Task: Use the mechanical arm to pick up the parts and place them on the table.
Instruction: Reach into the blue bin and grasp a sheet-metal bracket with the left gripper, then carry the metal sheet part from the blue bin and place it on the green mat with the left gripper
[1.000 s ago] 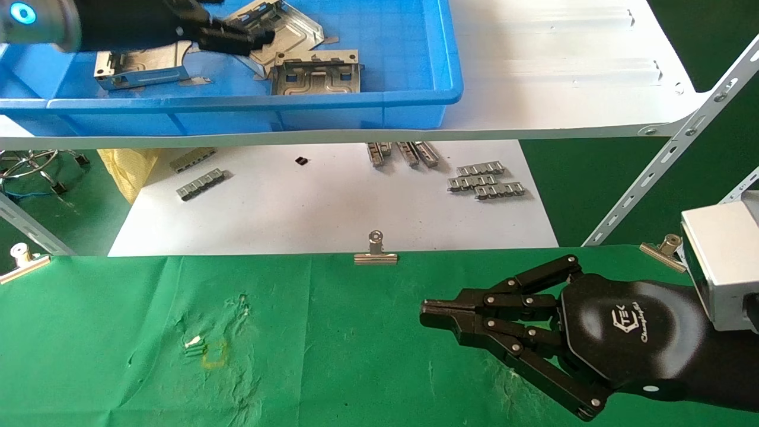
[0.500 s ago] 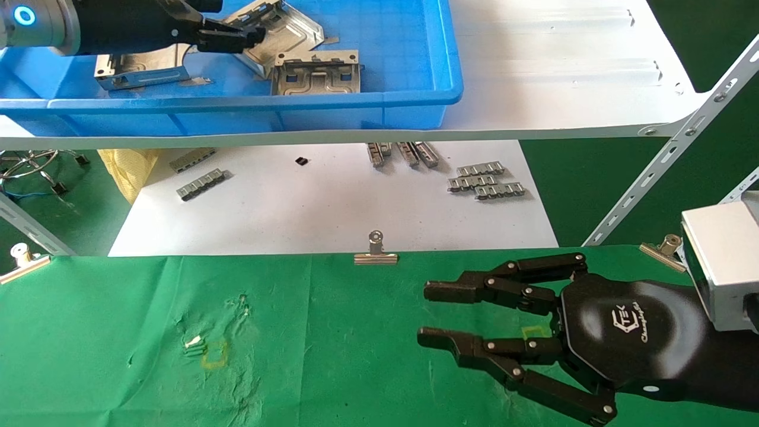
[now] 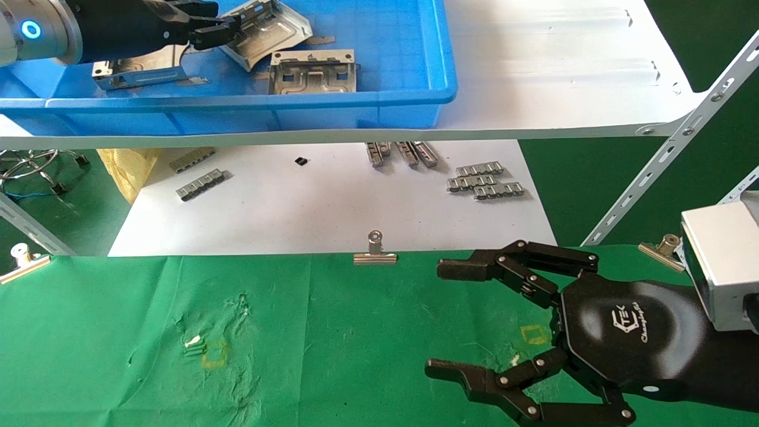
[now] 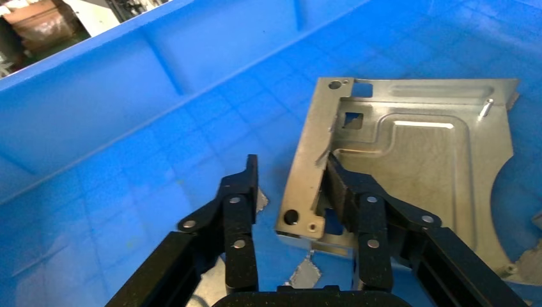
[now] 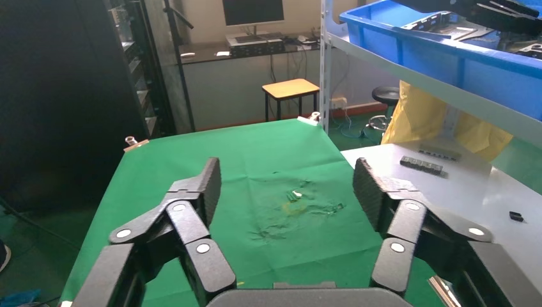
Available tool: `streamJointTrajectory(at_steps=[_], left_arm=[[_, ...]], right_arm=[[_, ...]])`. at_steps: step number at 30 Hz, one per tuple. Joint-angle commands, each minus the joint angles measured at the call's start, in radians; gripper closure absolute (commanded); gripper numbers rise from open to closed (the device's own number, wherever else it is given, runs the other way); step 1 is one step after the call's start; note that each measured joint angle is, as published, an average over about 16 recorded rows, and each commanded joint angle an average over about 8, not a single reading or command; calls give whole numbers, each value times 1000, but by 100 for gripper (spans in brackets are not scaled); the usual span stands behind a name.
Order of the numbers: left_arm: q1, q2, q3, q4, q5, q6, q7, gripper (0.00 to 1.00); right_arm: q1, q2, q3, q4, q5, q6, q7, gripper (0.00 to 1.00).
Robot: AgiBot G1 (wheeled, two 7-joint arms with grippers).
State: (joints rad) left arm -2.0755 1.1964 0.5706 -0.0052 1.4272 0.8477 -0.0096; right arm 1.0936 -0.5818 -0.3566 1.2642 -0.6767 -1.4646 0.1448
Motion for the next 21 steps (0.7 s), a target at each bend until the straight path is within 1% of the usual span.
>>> streamJointTrajectory(at_steps=[1,7,11,16,21], left_arm=[[2,0,0,0,0,-12,4,100],[10,-8,-17,-8,-24,-27,21,100],[12,-21,-35,-18,-51,-10,37,100],[6,-50,-61,-31,-89,64,57,100],[0,-88,-86,-43,-127,178,81,100]], right_arm=[[0,0,0,0,0,0,0,0],[0,0,0,0,0,0,0,0],[0,0,0,0,0,0,0,0],[0,0,0,0,0,0,0,0],[0,0,0,0,0,0,0,0]])
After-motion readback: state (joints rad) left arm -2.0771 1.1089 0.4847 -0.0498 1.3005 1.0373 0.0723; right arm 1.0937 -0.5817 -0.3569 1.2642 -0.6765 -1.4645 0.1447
